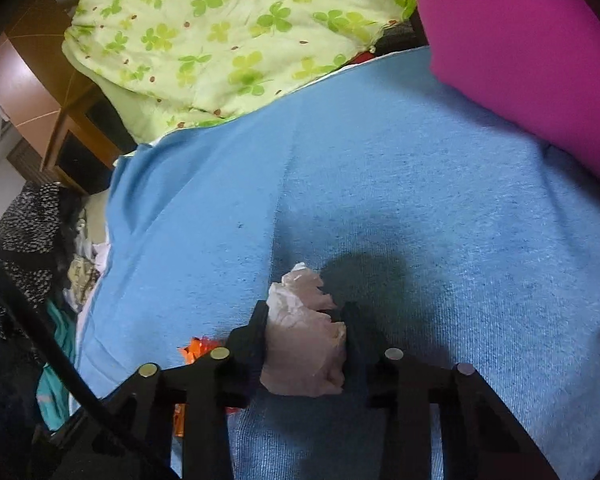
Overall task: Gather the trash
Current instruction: 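Grasp the orange wrapper with the left tool while the right tool grasps the white tissue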
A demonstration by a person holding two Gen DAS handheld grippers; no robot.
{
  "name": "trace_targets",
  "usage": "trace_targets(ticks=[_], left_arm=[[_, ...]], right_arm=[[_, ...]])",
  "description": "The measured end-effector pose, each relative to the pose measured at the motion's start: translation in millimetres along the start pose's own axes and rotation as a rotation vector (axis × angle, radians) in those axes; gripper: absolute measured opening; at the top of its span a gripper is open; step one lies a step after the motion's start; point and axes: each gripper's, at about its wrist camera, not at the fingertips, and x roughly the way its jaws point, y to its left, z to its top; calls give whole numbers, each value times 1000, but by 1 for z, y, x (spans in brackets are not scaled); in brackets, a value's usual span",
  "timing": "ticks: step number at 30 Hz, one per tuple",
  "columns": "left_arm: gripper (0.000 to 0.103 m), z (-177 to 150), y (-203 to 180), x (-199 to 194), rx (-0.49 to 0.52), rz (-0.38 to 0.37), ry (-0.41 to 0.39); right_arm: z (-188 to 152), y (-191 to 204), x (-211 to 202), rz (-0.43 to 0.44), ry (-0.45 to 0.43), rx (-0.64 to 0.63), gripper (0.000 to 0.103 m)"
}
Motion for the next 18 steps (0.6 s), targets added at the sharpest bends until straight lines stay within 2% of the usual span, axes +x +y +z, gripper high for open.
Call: trace_targets(ticks=[3, 4, 6, 8, 12, 18], left_arm=[[64, 1, 1, 12, -10, -13, 29], [61, 1, 1, 15, -18, -28, 35], [47, 1, -2, 21, -12, -41, 59], [41, -2, -8, 26, 8, -32, 81], [37, -5, -13, 21, 20, -12, 68], [37, -9, -21, -8, 39, 46, 14]], right_arm=[[3, -4, -9, 12, -24, 14, 35], [4, -6, -12, 17, -34, 29, 35], [5, -9, -18, 24, -46, 46, 35], [5, -9, -24, 24, -59, 49, 35], [0, -2, -38, 35, -78, 32, 35], [-10, 12, -68, 47, -123, -9, 35]])
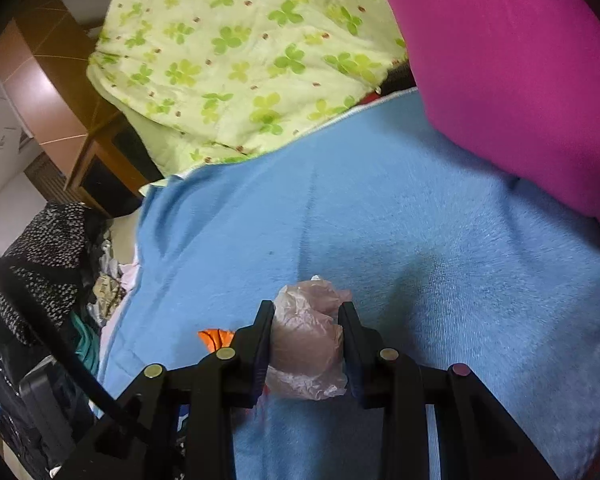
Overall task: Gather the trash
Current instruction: 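Grasp the orange wrapper with the left tool while the right tool grasps the white tissue, then carry the white tissue to the red basket with the right tool while the left tool lifts the orange wrapper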
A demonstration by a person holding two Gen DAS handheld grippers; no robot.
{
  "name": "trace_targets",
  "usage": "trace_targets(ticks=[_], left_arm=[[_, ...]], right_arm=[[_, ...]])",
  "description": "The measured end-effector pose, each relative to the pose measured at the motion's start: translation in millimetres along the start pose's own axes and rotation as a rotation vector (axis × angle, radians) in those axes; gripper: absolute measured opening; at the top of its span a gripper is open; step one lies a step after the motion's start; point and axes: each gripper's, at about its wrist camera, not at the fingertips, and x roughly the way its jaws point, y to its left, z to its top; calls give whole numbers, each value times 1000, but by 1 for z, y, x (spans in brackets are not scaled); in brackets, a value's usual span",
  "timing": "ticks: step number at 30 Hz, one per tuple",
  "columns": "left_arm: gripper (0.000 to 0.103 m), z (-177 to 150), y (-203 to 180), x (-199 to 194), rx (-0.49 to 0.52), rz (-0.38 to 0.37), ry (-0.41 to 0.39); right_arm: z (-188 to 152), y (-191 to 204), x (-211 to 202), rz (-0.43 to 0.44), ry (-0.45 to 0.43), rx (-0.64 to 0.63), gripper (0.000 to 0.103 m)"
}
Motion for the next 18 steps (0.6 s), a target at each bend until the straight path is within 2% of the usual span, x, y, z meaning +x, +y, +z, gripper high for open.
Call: trace_targets(ticks=[4, 11, 18], left_arm=[[37, -5, -10, -28, 44, 70, -42], [37, -20, -32, -100, 103, 212, -143], [37, -42, -67, -157, 147, 278, -209]], right_arm=[[-6, 18, -31, 18, -47, -46, 35], [-25, 43, -97, 50, -146, -106, 35], [-68, 52, -172, 65, -211, -138, 35]])
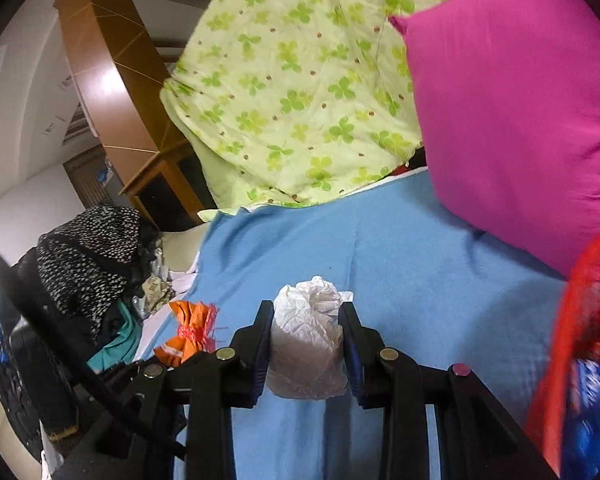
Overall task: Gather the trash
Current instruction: 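Carry the white tissue to the red basket with the right tool while the left tool lifts the orange wrapper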
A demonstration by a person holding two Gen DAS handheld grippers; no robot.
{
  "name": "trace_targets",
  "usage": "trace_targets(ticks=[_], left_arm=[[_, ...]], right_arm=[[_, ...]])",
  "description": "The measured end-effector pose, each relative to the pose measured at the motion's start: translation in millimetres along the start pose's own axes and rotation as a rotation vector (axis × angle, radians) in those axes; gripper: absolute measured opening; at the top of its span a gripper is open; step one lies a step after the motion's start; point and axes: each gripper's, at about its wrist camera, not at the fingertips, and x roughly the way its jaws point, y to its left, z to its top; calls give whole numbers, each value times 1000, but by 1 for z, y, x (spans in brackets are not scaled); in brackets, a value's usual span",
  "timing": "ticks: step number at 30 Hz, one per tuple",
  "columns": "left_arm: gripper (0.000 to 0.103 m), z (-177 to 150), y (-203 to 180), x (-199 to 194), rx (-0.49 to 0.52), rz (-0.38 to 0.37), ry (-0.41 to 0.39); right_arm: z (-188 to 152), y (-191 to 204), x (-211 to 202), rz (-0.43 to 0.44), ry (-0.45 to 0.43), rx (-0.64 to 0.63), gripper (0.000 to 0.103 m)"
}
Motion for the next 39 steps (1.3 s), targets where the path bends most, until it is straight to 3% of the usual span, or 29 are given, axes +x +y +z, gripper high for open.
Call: trace_targets(ticks=[14, 39], left_arm=[[37, 3, -49, -84, 104, 30, -96], [37, 11, -85, -114, 171, 1, -136]], right_arm=[[-13, 2, -113, 13, -74, -21, 35], [-11, -16, -173, -11, -147, -12, 35]])
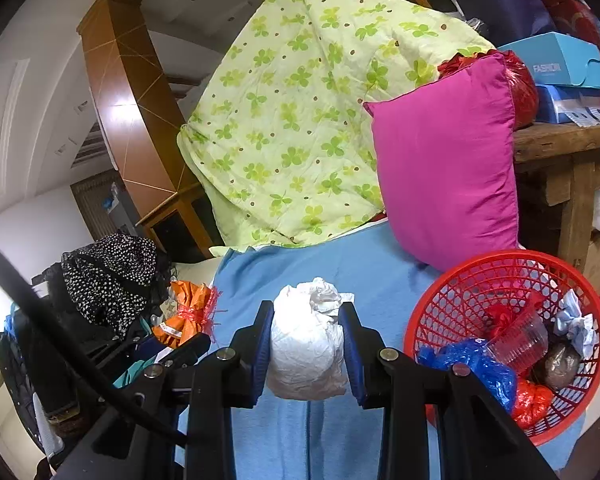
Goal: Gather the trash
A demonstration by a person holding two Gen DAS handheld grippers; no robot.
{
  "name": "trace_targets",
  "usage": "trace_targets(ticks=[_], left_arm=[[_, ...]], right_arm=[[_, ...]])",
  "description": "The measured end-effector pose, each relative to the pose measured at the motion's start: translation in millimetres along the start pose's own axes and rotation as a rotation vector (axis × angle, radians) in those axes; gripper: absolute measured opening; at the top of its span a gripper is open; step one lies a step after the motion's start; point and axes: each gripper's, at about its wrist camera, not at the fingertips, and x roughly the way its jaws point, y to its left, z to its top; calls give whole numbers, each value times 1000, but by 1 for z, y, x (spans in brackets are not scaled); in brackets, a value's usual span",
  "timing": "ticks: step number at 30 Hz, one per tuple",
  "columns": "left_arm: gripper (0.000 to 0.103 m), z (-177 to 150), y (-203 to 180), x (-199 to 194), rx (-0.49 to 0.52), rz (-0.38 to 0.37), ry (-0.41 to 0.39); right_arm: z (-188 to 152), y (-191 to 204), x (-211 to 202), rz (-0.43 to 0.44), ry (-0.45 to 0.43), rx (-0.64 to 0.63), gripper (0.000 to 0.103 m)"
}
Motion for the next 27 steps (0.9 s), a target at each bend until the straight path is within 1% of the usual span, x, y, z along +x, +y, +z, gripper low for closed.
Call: trace_targets(ticks=[19, 27], left_arm=[[37, 1, -16, -1, 28, -26, 3], [37, 0, -17, -1, 33, -37, 5]], right_arm=[[-1, -9, -18, -19, -21, 22, 35], [-2, -11, -19, -21, -22, 22, 35]])
